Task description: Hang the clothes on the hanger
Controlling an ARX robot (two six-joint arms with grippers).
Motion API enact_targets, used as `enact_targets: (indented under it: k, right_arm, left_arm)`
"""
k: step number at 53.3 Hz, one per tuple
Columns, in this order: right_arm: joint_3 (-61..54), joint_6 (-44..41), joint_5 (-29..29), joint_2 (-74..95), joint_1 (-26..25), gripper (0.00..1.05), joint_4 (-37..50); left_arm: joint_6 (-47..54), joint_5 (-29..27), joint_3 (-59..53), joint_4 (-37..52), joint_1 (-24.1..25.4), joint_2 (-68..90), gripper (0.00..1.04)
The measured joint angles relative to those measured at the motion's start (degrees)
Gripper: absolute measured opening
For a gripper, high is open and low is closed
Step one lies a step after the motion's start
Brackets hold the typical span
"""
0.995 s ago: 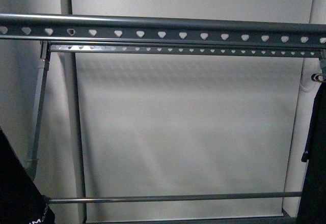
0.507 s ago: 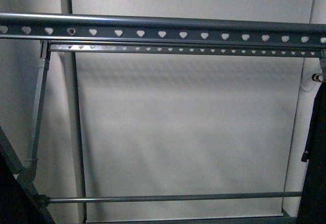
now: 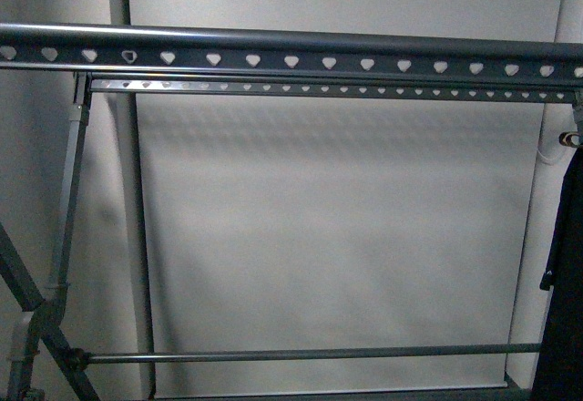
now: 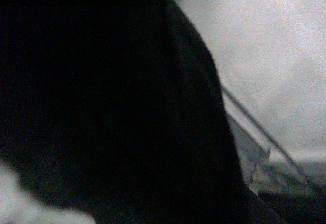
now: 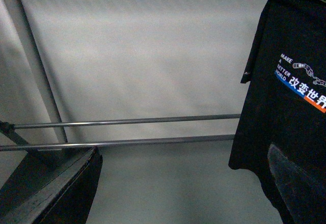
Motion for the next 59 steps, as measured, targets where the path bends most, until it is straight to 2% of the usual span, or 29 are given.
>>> enact_targets:
  k: [11,15,17,20,23,25,29,33,38,44,51,59]
  right_arm:
    - [0.0,0.0,0.0,0.0,0.0,0.97,0.0]
    - [0.0,0.0,0.0,0.0,0.0,0.97,0.0]
    - [0.0,0.0,-0.02,0.0,0.0,0.97,0.0]
    - [0.0,0.0,0.0,0.0,0.0,0.97,0.0]
    - [0.0,0.0,0.0,0.0,0.0,0.97,0.0]
    - [0.0,0.0,0.0,0.0,0.0,0.97,0.0]
    - [0.0,0.0,0.0,0.0,0.0,0.97,0.0]
    - [0.0,0.0,0.0,0.0,0.0,0.97,0.0]
    - [0.0,0.0,0.0,0.0,0.0,0.97,0.0]
    - [0.0,0.0,-0.02,0.0,0.0,0.97,0.0]
    - [0.0,0.0,0.0,0.0,0.0,0.97,-0.02]
    - [0.0,0.0,0.02,0.0,0.0,0.97,0.0]
  left_arm:
    - [18.69,24.72,-4.13,-14.25,0.28,-11.02,0.12]
    - [30.18,34.4,-2.29,-22.14,-0.04,-12.11,0.11]
    - [34.82,37.03,-1.49,-24.7,-0.55,-12.09,0.11]
    - [51.01,40.98,1.75,-30.95,-2.25,-10.58,0.11]
    - [68.04,41.79,5.92,-36.61,-4.09,-7.48,0.11]
    - [73.92,41.86,7.21,-37.07,-4.87,-6.03,0.11]
    - [94.9,39.15,11.5,-34.97,-7.15,-0.61,0.11]
    - [107.56,39.82,14.53,-33.29,-8.72,3.41,0.11]
    - [120.67,40.79,17.53,-26.88,-11.19,8.17,0.11]
    - [130.01,40.72,20.57,-20.48,-13.81,11.98,0.11]
    - [136.17,40.85,22.29,-7.37,-17.16,15.5,0.1]
    - [137.5,40.87,22.29,-6.36,-17.35,15.54,0.1]
